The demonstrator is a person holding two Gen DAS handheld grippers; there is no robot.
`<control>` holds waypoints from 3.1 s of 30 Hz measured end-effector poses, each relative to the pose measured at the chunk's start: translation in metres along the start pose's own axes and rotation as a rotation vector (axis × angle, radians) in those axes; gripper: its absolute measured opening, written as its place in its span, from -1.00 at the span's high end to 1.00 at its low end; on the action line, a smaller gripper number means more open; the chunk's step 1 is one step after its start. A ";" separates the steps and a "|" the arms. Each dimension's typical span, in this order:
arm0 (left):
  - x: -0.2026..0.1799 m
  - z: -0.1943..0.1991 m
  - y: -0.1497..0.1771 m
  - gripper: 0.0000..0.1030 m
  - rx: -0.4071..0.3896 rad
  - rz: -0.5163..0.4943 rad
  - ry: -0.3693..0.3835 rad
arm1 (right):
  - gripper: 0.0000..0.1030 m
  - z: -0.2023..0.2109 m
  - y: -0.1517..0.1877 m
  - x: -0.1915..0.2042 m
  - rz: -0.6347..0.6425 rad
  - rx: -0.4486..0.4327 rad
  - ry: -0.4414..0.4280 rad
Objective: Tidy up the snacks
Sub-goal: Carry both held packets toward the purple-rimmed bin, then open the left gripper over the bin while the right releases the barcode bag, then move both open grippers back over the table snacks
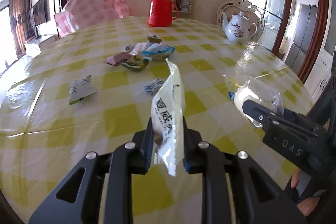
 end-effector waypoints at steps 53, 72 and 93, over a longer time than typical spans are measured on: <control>0.373 0.269 0.130 0.45 0.158 0.252 -0.766 | -0.26 0.158 0.166 0.405 0.621 0.349 -1.098; 0.305 0.190 0.088 -0.75 0.132 0.157 -0.624 | -0.71 0.080 0.078 0.277 0.407 0.214 -0.817; 0.178 -0.104 -0.037 -0.97 0.124 0.336 -0.387 | -0.72 -0.025 0.002 0.046 -0.037 0.066 -0.182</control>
Point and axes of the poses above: each gripper's, at about its wrist camera, not at the fingertips, and z roughly against the way its jaws point, x to its left, y to its underside, the point moved 2 cm from there along -z, roughly the way its jaws point, and after that the axes turned 15 degrees about -x, right-handed, at the moved point
